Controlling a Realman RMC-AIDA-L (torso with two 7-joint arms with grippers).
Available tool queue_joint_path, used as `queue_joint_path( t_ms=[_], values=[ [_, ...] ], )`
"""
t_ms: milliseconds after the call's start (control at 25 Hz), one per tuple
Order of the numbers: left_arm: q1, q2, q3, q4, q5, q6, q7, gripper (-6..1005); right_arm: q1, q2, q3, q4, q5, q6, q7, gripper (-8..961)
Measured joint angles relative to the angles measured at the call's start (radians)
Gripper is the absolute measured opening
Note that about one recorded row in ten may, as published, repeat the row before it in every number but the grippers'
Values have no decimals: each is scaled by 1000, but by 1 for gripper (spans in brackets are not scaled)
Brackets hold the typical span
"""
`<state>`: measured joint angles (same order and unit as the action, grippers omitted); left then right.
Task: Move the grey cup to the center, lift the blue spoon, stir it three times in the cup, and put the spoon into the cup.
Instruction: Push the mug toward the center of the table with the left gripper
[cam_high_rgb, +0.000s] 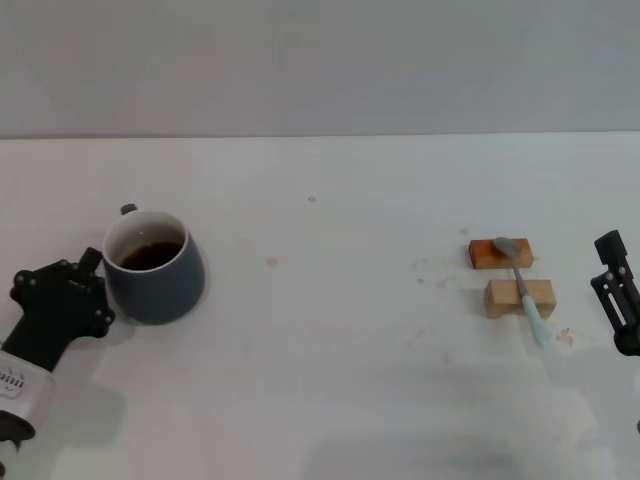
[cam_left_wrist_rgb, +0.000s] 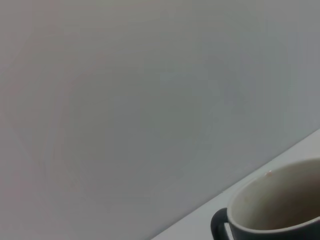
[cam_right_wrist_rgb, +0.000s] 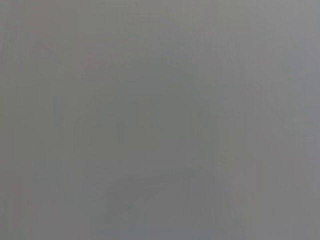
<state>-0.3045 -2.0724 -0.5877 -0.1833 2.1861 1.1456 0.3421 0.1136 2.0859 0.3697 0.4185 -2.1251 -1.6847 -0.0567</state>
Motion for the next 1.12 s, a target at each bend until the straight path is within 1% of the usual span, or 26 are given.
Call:
queue_joint_path(
  t_ms=[80,200,440,600,680,880,1040,1120],
  values=[
    [-1,0,21,-13,0,1,0,-2,0,0,-1,5,0,-1,0,720],
    [-1,0,25,-13,-2,-1,2,-2,0,0,-1,7,0,-1,0,719],
    [-4,5,-3,7,-10,-22,13,-2,0,0,-3,9,-3,-3,0,721],
    [-31,5,-14,33,-9,-47,14,-2,1,-1,-3,9,-4,-3,0,719],
    [-51,5,-14,38,-7,-73,14,-2,2,-1,-3,10,-4,-3,0,718],
    [-76,3,-3,38,-2,-101,16,-2,1,-1,-3,10,-4,-3,0,718],
    [-79,2,11,29,-1,-101,24,-2,0,-1,-3,9,-4,-3,0,719],
    [-80,0,32,18,0,-100,26,-2,-1,0,-3,9,-4,-3,0,719]
  ],
)
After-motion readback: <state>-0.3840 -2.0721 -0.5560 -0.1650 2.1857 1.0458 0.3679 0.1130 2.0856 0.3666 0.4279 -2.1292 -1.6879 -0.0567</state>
